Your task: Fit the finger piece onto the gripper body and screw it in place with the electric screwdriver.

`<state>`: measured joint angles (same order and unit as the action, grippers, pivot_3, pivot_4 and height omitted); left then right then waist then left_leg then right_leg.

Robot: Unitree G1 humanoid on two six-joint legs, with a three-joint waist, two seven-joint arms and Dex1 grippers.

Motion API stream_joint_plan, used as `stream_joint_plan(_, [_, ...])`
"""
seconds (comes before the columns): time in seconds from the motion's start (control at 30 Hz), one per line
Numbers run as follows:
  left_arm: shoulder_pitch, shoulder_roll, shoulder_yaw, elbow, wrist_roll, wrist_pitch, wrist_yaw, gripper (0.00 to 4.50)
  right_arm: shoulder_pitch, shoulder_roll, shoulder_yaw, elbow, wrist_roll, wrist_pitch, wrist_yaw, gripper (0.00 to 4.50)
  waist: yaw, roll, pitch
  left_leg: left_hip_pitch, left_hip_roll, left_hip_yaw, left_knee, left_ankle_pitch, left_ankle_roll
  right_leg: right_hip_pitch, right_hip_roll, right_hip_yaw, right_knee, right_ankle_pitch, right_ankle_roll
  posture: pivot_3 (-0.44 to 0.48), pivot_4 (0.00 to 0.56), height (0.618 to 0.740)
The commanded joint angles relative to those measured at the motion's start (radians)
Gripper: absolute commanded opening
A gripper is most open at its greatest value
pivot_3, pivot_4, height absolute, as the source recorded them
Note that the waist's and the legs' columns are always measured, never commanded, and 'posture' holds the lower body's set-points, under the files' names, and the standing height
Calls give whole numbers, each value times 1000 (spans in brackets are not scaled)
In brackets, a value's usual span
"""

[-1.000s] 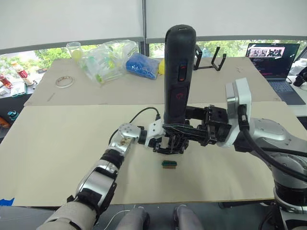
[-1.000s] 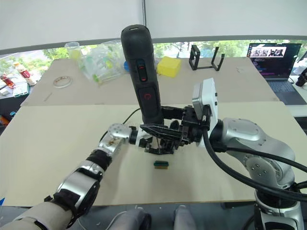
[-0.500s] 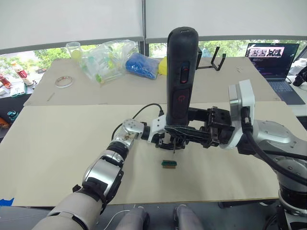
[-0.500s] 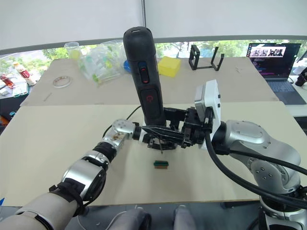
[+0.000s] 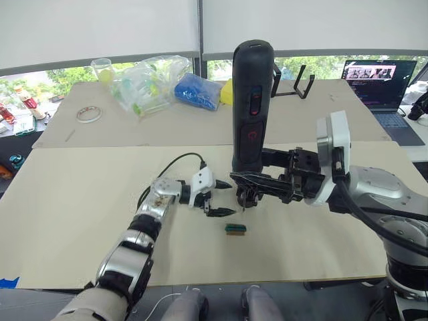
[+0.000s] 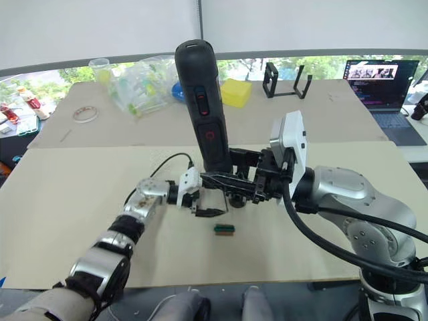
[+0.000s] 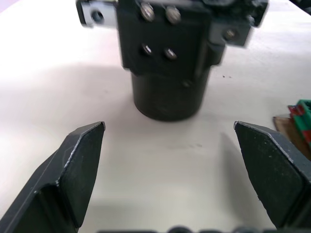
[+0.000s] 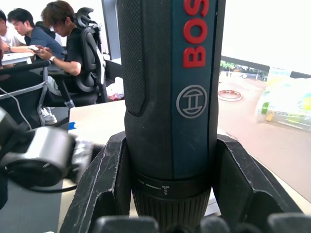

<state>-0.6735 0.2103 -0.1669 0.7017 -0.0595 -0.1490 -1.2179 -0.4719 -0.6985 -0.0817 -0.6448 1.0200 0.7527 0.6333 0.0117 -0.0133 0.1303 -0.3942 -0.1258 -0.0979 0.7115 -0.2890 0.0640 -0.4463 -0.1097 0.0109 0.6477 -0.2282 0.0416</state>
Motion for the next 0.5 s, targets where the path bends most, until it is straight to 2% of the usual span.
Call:
stream_joint_plan(0.03, [52,-10,3,-173,-21,76,79,4500,-22,10,-21,-16,-12,-43,9,1907,1,0,0,0,0,0,0,0,0,0,0,0,0,0,0,0,150,740])
stream_joint_plan(0.27, [108,-43,-32,-298,-30,163,156,4500,-15,27,-19,-12,-42,-43,15,1907,0,0,0,0,0,0,0,0,0,0,1,0,0,0,0,0,150,740])
stream_joint_plan(0.5, [96,-73,-68,-282,-36,183,161,4500,-9,34,-22,-10,-62,-41,16,1907,1,0,0,0,0,0,0,0,0,0,0,0,0,0,0,0,150,740])
